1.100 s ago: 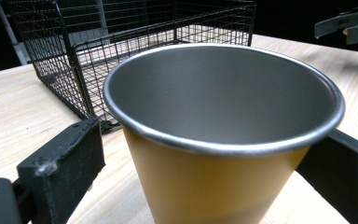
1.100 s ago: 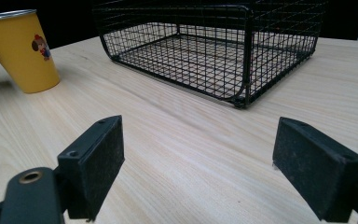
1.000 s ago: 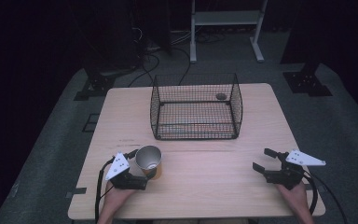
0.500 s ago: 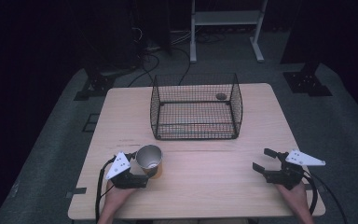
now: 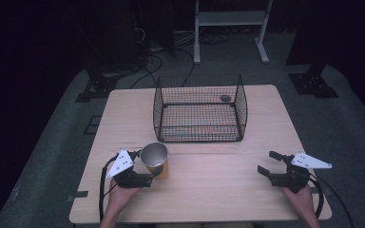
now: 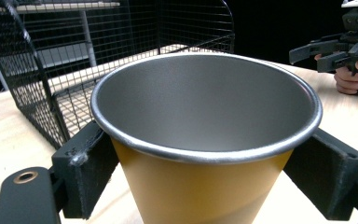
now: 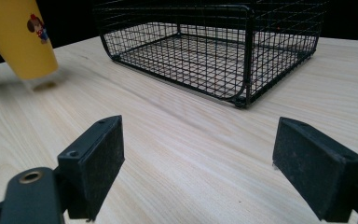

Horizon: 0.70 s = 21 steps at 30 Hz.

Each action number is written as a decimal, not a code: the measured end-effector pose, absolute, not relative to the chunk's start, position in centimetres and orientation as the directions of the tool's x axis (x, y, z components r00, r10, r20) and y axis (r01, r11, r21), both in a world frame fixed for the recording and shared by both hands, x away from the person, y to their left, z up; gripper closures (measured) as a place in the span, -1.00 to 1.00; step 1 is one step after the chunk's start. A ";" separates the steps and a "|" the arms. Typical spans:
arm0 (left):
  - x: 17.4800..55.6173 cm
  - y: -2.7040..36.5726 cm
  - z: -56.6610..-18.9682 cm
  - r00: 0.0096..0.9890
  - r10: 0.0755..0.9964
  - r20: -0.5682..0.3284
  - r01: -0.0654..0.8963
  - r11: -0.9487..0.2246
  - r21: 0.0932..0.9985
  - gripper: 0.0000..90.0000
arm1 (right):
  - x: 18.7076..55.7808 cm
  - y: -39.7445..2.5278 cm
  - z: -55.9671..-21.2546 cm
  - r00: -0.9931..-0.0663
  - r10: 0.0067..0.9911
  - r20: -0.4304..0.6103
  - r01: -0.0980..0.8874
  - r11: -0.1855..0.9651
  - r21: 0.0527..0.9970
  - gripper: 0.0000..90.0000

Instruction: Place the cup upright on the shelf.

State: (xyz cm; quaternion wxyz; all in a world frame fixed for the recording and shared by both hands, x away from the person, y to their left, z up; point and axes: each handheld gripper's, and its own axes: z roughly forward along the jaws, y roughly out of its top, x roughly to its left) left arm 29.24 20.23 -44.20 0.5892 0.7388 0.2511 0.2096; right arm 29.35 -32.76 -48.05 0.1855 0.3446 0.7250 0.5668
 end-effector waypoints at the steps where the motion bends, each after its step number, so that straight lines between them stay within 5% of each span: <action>1: 29.4 20.1 -44.0 0.789 0.614 0.008 0.125 -0.173 0.977 -0.68 | 29.4 -32.8 -48.1 -0.694 0.709 0.122 0.289 0.119 0.950 -0.66; 21: 31.7 16.5 -41.1 0.834 0.552 0.009 0.101 -0.168 0.981 -0.68 | 29.4 -32.7 -48.1 -0.695 0.709 0.121 0.289 0.121 0.950 -0.66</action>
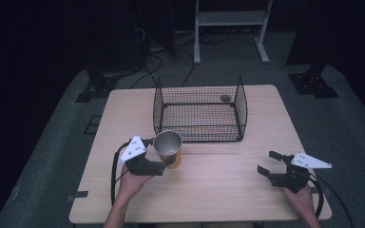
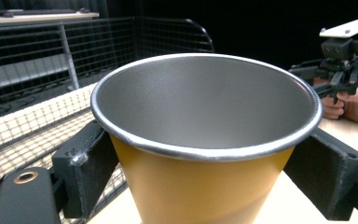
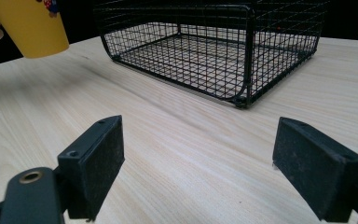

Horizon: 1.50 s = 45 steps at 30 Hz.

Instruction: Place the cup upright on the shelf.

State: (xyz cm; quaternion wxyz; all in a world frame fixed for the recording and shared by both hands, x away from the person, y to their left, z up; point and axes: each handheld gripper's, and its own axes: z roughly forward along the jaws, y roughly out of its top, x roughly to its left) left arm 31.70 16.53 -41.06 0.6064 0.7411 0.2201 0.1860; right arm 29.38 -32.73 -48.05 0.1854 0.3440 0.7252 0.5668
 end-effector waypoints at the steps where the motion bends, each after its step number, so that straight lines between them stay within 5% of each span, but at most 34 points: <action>1: 31.8 16.3 -40.9 0.836 0.549 0.008 0.103 -0.171 0.980 -0.68 | 29.4 -32.7 -48.1 -0.694 0.709 0.121 0.289 0.121 0.950 -0.66; 45: 37.7 12.2 -35.0 0.863 0.505 0.016 0.087 -0.180 0.980 -0.68 | 29.4 -32.7 -48.0 -0.694 0.708 0.128 0.292 0.114 0.950 -0.66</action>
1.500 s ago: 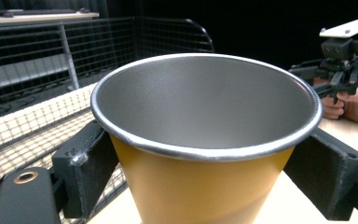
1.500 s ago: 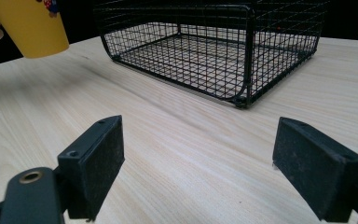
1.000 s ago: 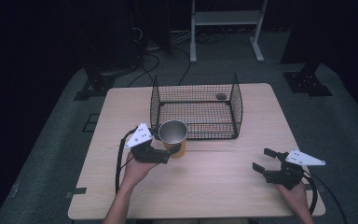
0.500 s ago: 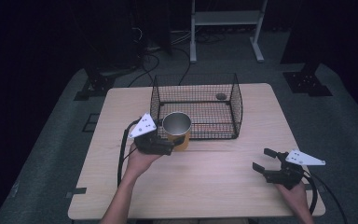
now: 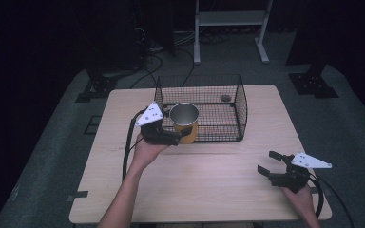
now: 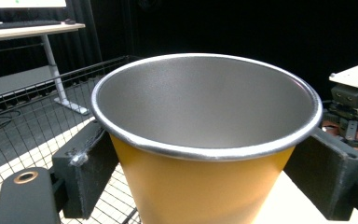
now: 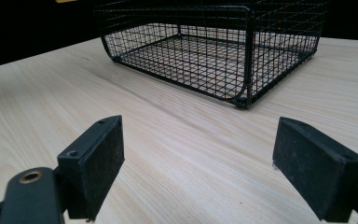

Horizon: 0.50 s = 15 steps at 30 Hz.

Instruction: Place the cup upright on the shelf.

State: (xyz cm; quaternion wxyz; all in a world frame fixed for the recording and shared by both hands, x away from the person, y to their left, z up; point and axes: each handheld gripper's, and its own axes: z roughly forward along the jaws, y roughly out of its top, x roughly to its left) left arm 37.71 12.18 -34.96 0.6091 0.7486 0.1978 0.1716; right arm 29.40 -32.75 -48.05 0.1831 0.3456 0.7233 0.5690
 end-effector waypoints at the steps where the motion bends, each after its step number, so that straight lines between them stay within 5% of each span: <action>1: 37.9 12.1 -34.9 0.863 0.506 0.017 0.086 -0.179 0.980 -0.68 | 29.4 -32.7 -48.0 -0.694 0.708 0.130 0.293 0.113 0.950 -0.66; 15: 40.3 10.7 -33.9 0.860 0.510 0.019 0.094 -0.195 0.976 -0.68 | 29.4 -32.8 -48.1 -0.698 0.704 0.132 0.290 0.109 0.951 -0.66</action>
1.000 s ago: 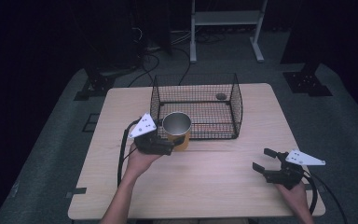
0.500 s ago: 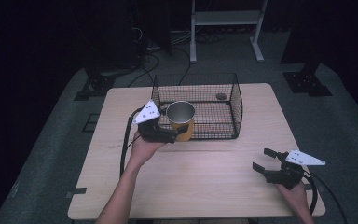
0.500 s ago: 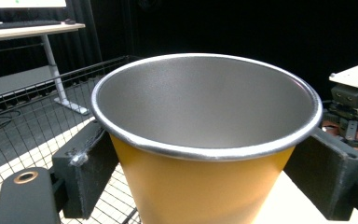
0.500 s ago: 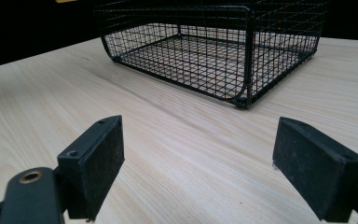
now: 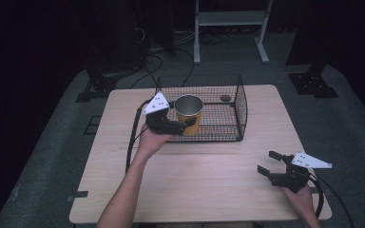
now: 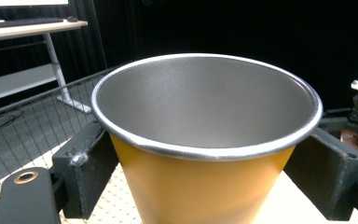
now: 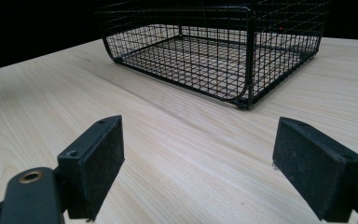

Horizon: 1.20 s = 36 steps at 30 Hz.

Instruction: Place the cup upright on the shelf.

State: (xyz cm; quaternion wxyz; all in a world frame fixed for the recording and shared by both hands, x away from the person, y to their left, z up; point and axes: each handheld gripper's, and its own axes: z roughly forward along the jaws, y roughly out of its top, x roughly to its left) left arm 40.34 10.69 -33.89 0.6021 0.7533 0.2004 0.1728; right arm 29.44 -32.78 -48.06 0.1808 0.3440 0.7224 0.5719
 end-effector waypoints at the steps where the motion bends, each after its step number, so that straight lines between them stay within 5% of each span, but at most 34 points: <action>1: 40.6 10.5 -33.8 0.860 0.509 0.020 0.095 -0.198 0.976 -0.68 | 29.4 -32.8 -48.1 -0.698 0.704 0.132 0.290 0.109 0.951 -0.66; 36: 47.5 8.0 -33.3 0.847 0.531 0.003 0.133 -0.216 0.967 -0.68 | 29.4 -32.8 -48.1 -0.705 0.695 0.139 0.291 0.105 0.951 -0.66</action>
